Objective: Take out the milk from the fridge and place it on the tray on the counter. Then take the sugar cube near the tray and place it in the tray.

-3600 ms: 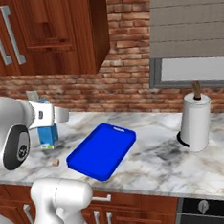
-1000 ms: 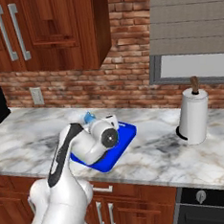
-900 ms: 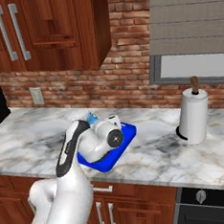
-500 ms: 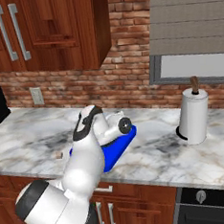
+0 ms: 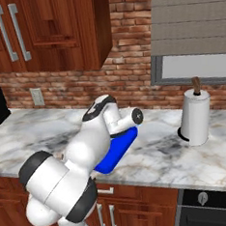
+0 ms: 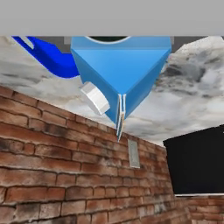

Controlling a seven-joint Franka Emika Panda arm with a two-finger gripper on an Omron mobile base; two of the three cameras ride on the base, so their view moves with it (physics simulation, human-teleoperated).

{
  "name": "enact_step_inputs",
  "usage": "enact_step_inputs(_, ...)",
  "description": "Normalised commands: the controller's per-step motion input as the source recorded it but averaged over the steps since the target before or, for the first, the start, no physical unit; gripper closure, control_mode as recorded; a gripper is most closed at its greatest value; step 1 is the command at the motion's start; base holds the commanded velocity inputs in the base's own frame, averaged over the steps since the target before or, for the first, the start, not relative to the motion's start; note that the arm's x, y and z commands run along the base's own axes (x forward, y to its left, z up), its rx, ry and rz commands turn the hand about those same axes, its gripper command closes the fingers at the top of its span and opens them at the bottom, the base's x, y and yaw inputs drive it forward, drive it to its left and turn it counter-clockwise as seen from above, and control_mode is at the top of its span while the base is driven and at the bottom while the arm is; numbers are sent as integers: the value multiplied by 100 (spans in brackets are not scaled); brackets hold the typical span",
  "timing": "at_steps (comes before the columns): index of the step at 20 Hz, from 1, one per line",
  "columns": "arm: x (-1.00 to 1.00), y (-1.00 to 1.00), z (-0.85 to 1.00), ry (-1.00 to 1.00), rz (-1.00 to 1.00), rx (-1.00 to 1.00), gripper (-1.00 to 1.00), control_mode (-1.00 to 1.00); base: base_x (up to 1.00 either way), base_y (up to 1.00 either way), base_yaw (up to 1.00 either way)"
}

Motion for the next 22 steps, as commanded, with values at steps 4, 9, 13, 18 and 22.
enact_step_inputs(4,3,-4,-33,-17,6,0,100,-100,0,0,0)
enact_step_inputs(9,0,0,-35,-20,5,0,100,-100,0,0,0)
enact_step_inputs(13,2,0,-18,-1,1,0,100,-100,0,0,0)
enact_step_inputs(18,19,0,-11,5,0,0,100,-100,0,0,0)
enact_step_inputs(22,12,0,-10,0,1,0,100,-100,0,0,0)
